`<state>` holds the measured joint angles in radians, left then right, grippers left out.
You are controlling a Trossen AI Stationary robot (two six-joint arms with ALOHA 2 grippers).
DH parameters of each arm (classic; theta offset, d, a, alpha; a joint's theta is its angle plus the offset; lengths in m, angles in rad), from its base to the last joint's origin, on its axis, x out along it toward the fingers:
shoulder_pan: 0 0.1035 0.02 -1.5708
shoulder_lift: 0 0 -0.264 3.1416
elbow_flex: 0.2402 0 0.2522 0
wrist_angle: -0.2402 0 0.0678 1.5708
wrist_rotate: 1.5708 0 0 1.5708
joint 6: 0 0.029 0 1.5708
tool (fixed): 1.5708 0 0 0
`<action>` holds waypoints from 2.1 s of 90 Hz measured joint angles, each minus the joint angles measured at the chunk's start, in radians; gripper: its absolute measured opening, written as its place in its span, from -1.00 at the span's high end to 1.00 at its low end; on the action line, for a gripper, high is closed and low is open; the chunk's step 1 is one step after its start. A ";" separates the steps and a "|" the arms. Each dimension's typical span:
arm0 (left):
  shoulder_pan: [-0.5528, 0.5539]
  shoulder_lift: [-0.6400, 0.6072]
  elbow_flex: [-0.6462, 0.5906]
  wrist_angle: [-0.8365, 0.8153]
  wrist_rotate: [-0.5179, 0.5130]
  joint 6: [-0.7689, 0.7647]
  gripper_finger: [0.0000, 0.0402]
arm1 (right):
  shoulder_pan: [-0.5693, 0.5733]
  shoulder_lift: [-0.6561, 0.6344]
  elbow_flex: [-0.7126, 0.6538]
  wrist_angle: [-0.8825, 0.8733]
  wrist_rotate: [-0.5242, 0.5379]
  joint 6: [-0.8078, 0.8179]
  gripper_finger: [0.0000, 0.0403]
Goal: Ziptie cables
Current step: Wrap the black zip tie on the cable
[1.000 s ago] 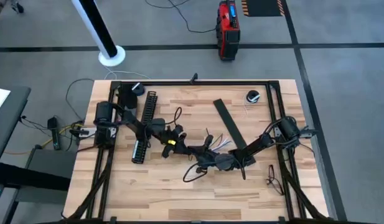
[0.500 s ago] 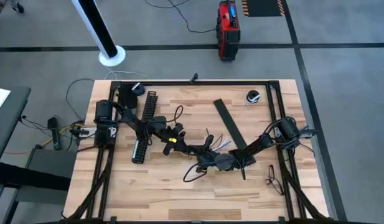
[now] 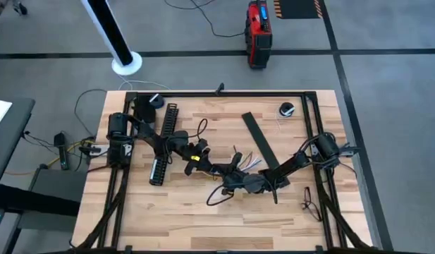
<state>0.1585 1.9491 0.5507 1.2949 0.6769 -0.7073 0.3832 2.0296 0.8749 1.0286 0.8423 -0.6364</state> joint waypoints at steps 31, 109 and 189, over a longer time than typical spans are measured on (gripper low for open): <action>0.000 0.002 -0.001 -0.009 0.004 -0.001 1.00 | -0.001 -0.003 0.003 -0.029 0.007 0.000 0.28; -0.001 0.004 -0.001 -0.051 -0.011 0.003 1.00 | -0.019 -0.006 0.006 -0.190 0.022 0.041 -0.06; 0.004 -0.002 0.003 -0.021 -0.002 0.017 1.00 | -0.058 -0.102 0.047 -0.592 -0.062 0.313 -0.06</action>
<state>0.1628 1.9476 0.5541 1.2739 0.6749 -0.6905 0.3249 1.9278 0.9218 0.4363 0.7806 -0.3238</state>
